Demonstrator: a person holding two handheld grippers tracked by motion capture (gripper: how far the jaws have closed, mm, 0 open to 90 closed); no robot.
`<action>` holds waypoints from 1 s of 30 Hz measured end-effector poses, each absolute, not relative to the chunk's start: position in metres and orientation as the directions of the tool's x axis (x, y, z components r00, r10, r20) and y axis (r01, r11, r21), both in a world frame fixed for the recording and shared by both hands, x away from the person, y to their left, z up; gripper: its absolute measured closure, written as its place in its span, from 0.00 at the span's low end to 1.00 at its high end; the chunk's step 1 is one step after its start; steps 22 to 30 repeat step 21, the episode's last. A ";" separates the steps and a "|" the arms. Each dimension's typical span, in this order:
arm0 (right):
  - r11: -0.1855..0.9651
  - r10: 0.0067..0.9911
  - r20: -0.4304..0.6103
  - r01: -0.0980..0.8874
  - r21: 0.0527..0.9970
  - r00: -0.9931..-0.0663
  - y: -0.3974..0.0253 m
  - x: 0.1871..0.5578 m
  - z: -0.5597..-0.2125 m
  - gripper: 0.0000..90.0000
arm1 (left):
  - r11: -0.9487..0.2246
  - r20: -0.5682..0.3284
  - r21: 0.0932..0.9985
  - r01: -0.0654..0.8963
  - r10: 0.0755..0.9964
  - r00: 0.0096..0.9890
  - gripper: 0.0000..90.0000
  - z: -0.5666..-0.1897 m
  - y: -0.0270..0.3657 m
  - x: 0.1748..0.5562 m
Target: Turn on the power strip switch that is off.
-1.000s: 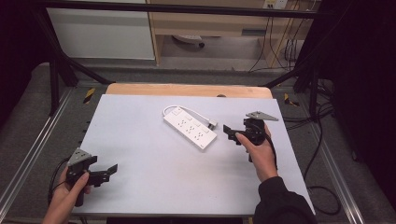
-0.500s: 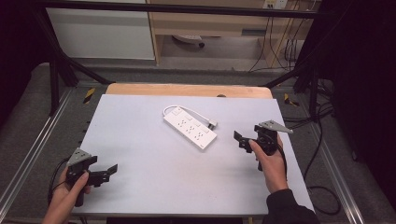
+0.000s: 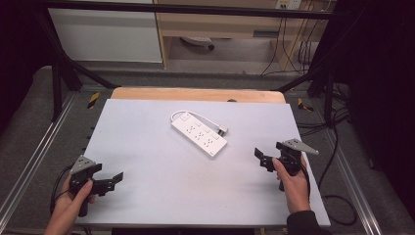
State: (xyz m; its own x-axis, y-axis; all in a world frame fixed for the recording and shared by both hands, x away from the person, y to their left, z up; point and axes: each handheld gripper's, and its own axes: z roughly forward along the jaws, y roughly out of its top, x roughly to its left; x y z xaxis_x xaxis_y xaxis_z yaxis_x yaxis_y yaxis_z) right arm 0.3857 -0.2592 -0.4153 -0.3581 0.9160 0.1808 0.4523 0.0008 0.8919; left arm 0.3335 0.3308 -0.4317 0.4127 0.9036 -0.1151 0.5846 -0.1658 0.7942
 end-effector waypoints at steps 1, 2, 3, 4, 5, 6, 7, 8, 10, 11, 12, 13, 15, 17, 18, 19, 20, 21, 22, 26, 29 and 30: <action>0.002 0.916 0.180 0.453 0.892 -0.359 -0.260 0.384 -0.416 0.06 | -0.166 -0.115 0.794 0.584 0.904 0.413 0.09 -0.432 0.331 0.334; 0.008 0.916 0.174 0.452 0.892 -0.360 -0.261 0.382 -0.417 0.06 | -0.166 -0.115 0.794 0.585 0.904 0.412 0.09 -0.432 0.331 0.334; 0.015 0.918 0.167 0.452 0.892 -0.360 -0.261 0.379 -0.418 0.06 | -0.164 -0.116 0.795 0.584 0.904 0.412 0.09 -0.432 0.331 0.334; 0.024 0.919 0.159 0.453 0.891 -0.361 -0.262 0.378 -0.419 0.06 | -0.166 -0.115 0.795 0.583 0.903 0.413 0.09 -0.432 0.331 0.334; 0.029 0.920 0.155 0.455 0.890 -0.360 -0.262 0.376 -0.419 0.06 | -0.165 -0.114 0.796 0.583 0.904 0.412 0.09 -0.432 0.331 0.333; 0.034 0.920 0.150 0.454 0.890 -0.362 -0.262 0.374 -0.419 0.06 | -0.164 -0.115 0.796 0.583 0.904 0.411 0.09 -0.432 0.331 0.333; 0.038 0.920 0.148 0.457 0.889 -0.364 -0.263 0.372 -0.420 0.06 | -0.165 -0.115 0.794 0.585 0.904 0.412 0.09 -0.432 0.331 0.333; 0.044 0.920 0.143 0.457 0.888 -0.366 -0.263 0.371 -0.420 0.06 | -0.166 -0.115 0.794 0.585 0.904 0.412 0.09 -0.432 0.331 0.334; 0.066 0.920 0.126 0.463 0.884 -0.372 -0.263 0.367 -0.423 0.06 | -0.166 -0.115 0.793 0.585 0.903 0.413 0.09 -0.432 0.331 0.334; 0.074 0.920 0.122 0.469 0.880 -0.374 -0.262 0.365 -0.424 0.06 | -0.168 -0.114 0.793 0.585 0.904 0.413 0.09 -0.432 0.331 0.334; 0.084 0.919 0.117 0.475 0.876 -0.377 -0.262 0.363 -0.426 0.06 | -0.168 -0.113 0.794 0.584 0.903 0.413 0.09 -0.432 0.331 0.334; 0.092 0.918 0.114 0.483 0.871 -0.380 -0.261 0.362 -0.428 0.05 | -0.170 -0.112 0.794 0.584 0.903 0.415 0.09 -0.432 0.331 0.333; 0.118 0.918 0.097 0.499 0.859 -0.384 -0.258 0.358 -0.432 0.05 | -0.170 -0.112 0.795 0.582 0.902 0.416 0.09 -0.432 0.330 0.333; 0.143 0.915 0.088 0.520 0.842 -0.393 -0.256 0.355 -0.436 0.04 | -0.171 -0.111 0.796 0.581 0.901 0.419 0.09 -0.432 0.330 0.333; 0.159 0.915 0.076 0.527 0.835 -0.396 -0.255 0.355 -0.438 0.04 | -0.177 -0.108 0.794 0.582 0.900 0.422 0.09 -0.432 0.330 0.333; 0.168 0.915 0.073 0.539 0.825 -0.397 -0.254 0.354 -0.440 0.04 | -0.179 -0.108 0.793 0.582 0.899 0.424 0.09 -0.432 0.330 0.333; 0.186 0.914 0.059 0.545 0.818 -0.401 -0.253 0.355 -0.443 0.04 | -0.181 -0.106 0.794 0.581 0.899 0.425 0.09 -0.431 0.330 0.333; 0.197 0.916 0.052 0.557 0.807 -0.399 -0.252 0.356 -0.444 0.04 | -0.181 -0.108 0.794 0.580 0.897 0.428 0.09 -0.431 0.330 0.333; 0.197 0.916 0.052 0.557 0.807 -0.399 -0.252 0.356 -0.444 0.04 | -0.181 -0.108 0.794 0.580 0.897 0.428 0.09 -0.431 0.330 0.333; 0.197 0.916 0.052 0.557 0.807 -0.399 -0.252 0.356 -0.444 0.04 | -0.181 -0.108 0.794 0.580 0.897 0.428 0.09 -0.431 0.330 0.333; 0.197 0.916 0.052 0.557 0.807 -0.399 -0.252 0.356 -0.444 0.04 | -0.181 -0.108 0.794 0.580 0.897 0.428 0.09 -0.431 0.330 0.333; 0.197 0.916 0.052 0.557 0.807 -0.399 -0.252 0.356 -0.444 0.04 | -0.181 -0.108 0.794 0.580 0.897 0.428 0.09 -0.431 0.330 0.333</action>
